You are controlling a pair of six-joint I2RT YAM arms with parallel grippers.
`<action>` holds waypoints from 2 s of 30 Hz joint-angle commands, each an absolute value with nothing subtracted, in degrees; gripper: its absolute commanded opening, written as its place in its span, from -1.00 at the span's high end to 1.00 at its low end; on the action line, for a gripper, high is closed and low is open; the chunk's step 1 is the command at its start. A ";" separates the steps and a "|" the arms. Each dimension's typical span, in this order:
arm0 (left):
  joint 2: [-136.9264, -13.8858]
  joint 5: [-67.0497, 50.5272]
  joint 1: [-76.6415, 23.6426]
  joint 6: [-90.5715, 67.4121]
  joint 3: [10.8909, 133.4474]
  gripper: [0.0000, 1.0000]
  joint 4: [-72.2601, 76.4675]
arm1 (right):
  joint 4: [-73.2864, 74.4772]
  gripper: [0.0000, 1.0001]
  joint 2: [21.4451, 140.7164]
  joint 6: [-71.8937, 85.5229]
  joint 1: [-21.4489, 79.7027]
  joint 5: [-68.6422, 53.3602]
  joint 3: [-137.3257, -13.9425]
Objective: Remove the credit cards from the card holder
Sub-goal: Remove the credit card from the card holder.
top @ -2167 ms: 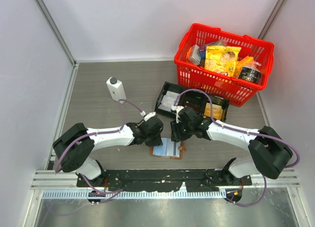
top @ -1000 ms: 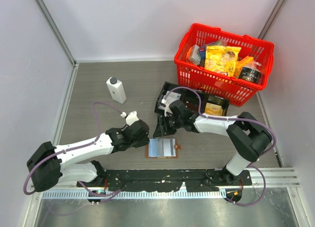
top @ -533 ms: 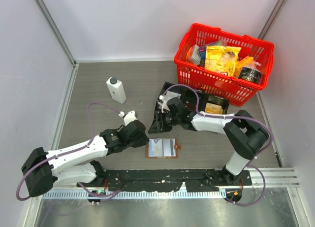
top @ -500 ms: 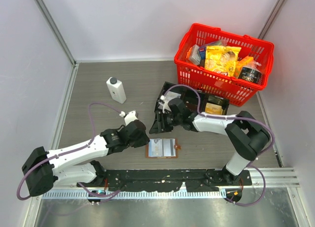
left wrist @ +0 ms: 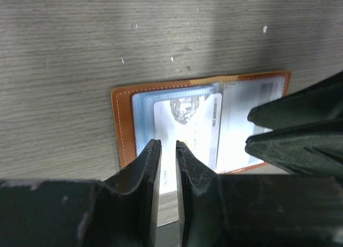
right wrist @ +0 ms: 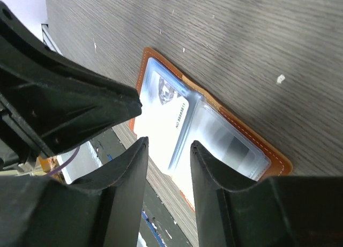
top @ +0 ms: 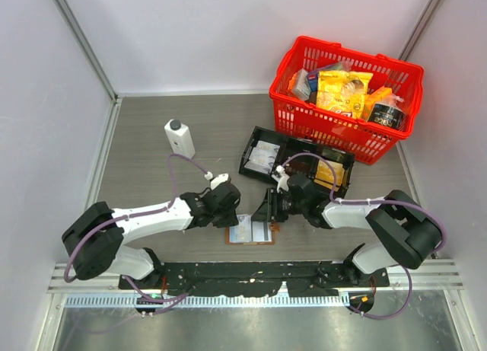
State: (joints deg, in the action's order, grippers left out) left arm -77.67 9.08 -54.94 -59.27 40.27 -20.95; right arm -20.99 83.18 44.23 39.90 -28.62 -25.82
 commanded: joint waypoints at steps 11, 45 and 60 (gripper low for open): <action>-83.15 6.59 -53.17 -60.73 37.62 0.76 -16.26 | -39.20 0.33 88.94 49.31 39.73 -31.47 -21.09; -83.41 6.59 -53.09 -61.79 37.00 1.00 -17.93 | -49.13 0.64 92.37 51.94 34.10 -37.53 -16.08; -82.79 6.33 -53.09 -61.79 37.18 1.00 -18.02 | -58.00 0.44 100.80 55.89 35.68 -38.93 -18.19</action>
